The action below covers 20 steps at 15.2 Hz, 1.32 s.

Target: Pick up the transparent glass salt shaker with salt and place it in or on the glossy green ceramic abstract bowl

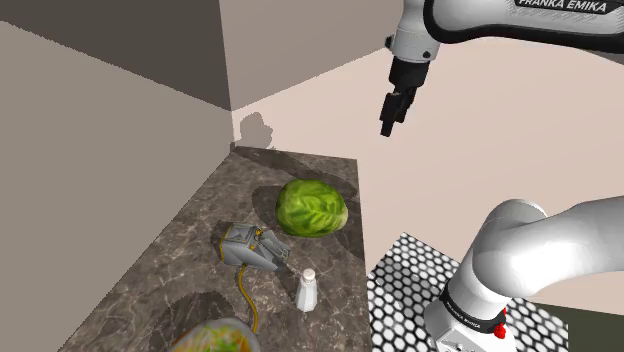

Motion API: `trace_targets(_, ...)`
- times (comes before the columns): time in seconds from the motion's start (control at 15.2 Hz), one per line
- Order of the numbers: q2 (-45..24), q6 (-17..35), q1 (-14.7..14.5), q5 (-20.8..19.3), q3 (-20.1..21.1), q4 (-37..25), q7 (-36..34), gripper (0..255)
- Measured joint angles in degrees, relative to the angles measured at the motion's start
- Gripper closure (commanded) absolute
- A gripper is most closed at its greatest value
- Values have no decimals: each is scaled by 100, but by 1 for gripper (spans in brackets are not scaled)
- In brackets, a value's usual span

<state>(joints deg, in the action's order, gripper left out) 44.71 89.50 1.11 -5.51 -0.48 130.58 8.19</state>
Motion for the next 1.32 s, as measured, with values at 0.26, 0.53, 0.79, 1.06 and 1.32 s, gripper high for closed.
trace_targets(0.26,79,155,-79,170,156,275,-201,0)
trace_targets(0.53,171,541,-241,495,451,814,-564,0)
trace_targets(0.79,140,952,-448,876,812,1230,-967,0)
trace_targets(1.06,60,1391,-695,1294,1219,1597,-1385,0)
trace_targets(1.32,-208,1883,-911,1671,1596,1808,-1735,0)
